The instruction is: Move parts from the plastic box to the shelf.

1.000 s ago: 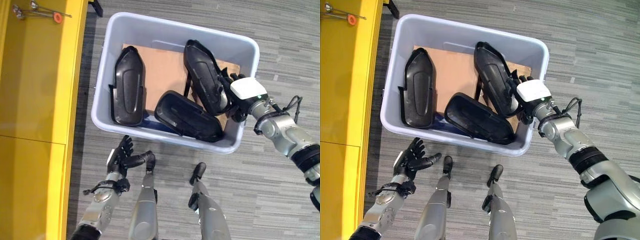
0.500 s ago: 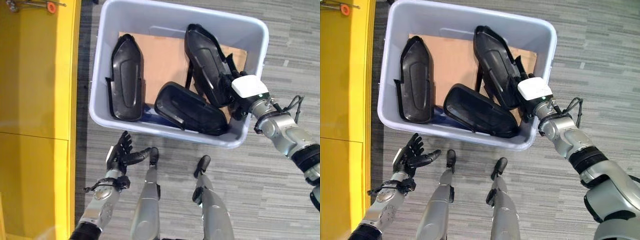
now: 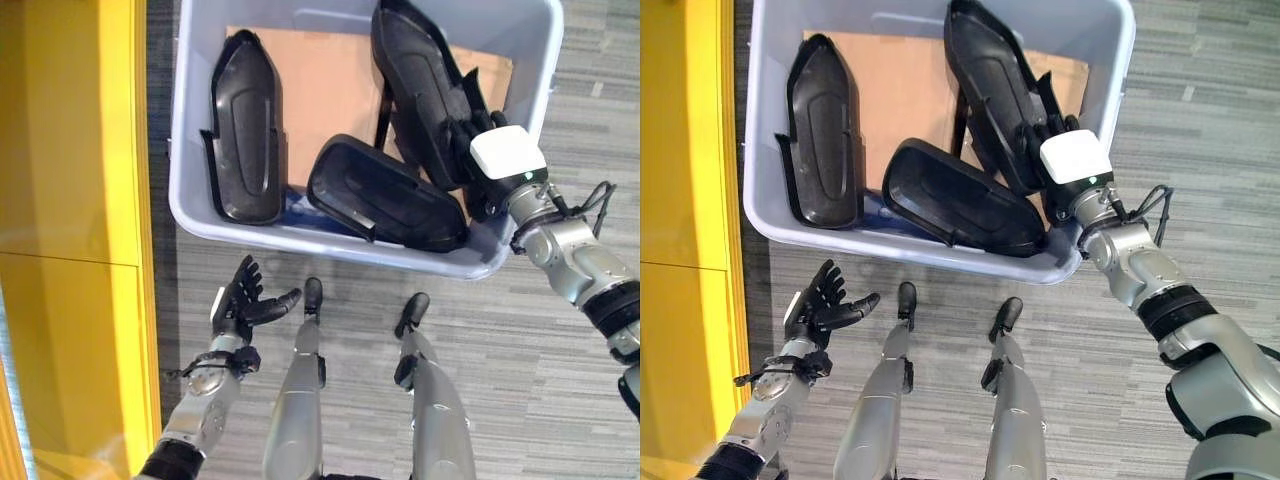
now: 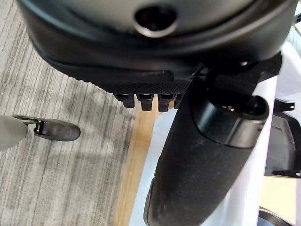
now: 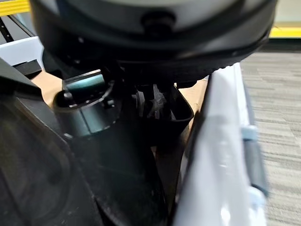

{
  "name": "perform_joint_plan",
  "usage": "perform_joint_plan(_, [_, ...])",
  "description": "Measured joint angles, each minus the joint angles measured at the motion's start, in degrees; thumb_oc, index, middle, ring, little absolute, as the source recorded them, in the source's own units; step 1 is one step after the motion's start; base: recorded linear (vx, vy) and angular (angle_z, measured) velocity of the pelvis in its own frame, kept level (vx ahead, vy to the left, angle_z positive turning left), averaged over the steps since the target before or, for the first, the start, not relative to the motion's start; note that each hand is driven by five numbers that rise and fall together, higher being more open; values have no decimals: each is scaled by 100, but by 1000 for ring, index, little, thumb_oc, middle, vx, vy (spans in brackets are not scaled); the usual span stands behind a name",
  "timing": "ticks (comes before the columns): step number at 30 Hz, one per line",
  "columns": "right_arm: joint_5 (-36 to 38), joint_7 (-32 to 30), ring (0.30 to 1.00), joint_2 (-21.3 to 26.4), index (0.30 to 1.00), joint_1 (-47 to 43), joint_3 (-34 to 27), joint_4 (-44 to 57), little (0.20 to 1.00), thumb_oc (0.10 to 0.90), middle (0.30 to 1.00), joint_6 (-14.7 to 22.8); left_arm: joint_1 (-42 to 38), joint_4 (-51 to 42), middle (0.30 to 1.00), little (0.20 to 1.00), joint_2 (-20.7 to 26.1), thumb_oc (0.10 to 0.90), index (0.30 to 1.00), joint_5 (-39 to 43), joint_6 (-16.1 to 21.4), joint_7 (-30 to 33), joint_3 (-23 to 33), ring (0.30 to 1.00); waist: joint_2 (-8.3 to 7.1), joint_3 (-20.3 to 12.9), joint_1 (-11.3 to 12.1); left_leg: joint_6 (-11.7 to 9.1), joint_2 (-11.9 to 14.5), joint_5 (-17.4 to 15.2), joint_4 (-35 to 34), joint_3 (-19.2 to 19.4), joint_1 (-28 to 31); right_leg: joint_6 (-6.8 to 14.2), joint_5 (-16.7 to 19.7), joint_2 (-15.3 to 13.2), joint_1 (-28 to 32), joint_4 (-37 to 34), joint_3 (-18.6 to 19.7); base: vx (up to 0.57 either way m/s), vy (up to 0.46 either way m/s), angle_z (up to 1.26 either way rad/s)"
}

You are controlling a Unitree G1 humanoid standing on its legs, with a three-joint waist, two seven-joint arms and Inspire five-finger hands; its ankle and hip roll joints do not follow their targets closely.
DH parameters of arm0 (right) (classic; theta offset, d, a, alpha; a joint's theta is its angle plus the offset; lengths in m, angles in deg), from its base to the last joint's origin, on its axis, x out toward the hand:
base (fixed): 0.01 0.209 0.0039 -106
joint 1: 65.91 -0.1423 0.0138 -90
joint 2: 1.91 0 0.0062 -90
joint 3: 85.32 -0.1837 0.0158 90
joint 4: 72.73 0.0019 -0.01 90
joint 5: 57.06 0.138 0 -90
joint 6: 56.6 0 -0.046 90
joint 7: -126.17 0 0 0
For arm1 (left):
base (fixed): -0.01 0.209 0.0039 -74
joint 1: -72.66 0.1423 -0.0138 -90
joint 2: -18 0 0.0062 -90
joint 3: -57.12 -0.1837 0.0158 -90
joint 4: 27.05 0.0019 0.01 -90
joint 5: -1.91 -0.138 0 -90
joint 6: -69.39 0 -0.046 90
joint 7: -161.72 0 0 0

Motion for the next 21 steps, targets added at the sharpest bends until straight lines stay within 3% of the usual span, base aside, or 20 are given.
perform_joint_plan(9, [-110, -86, 1000, 4, 1000, -574, 118, -17, 1000, 900, 1000, 68, -78, -14, 1000, 1000, -28, 900, 1000, -169, 160, 82, -5, 1000, 3, 2, -108, 21, -38, 120, 0, 82, -364, -74, -270, -152, -795, 790, 202, 7, -2, -2])
perform_joint_plan(14, [-108, -319, 1000, -78, 1000, -629, 86, 1, 1000, 900, 1000, 80, -97, -7, 1000, 1000, -271, 900, 1000, -169, 203, 131, -5, 1000, 5, 1, -120, 54, -25, 152, -1, 111, -488, -190, -431, -199, -1129, 1214, 260, 1, 1, -1])
perform_joint_plan(15, [-109, -356, 926, -95, 926, -646, 75, 29, 926, 847, 926, 81, -99, -10, 1000, 1000, -298, 900, 1000, -169, 202, 166, -6, 1000, 5, 1, -124, 67, -6, 161, -3, 112, -524, -232, -459, -196, -1190, 1288, 256, 0, 0, 0])
perform_joint_plan(16, [-108, -372, 506, -108, 506, -646, 73, 52, 506, 547, 506, 79, -98, -9, 1000, 1000, -322, 900, 1000, -168, 202, 190, 2, 1000, 5, 1, -124, 73, 7, 165, -5, 112, -534, -251, -474, -189, -1218, 1328, 255, 0, 0, 0])
perform_joint_plan(17, [-108, -397, 336, -130, 336, -645, 73, 65, 336, 425, 336, 74, -98, -8, 1000, 1000, -347, 900, 1000, -168, 202, 211, 2, 1000, 5, 1, -121, 75, 23, 167, -5, 112, -537, -263, -490, -180, -1235, 1356, 252, 0, 0, 0])
perform_joint_plan(18, [-108, -423, 300, -149, 300, -644, 73, 69, 300, 400, 300, 72, -95, -9, 1000, 1000, -361, 900, 1000, -169, 202, 218, 1, 1000, 5, 1, -122, 76, 35, 168, -5, 112, -539, -294, -513, -176, -1249, 1393, 246, 0, 0, 0])
perform_joint_plan(21, [-107, -501, 300, -245, 300, -576, 3, 107, 300, 400, 300, 37, -97, -13, 1000, 1000, -402, 900, 1000, -170, 202, 221, -2, 1000, 8, -1, -132, 77, 94, 168, -4, 112, -545, -344, -592, -152, -1269, 1499, 190, 5, 2, 5])
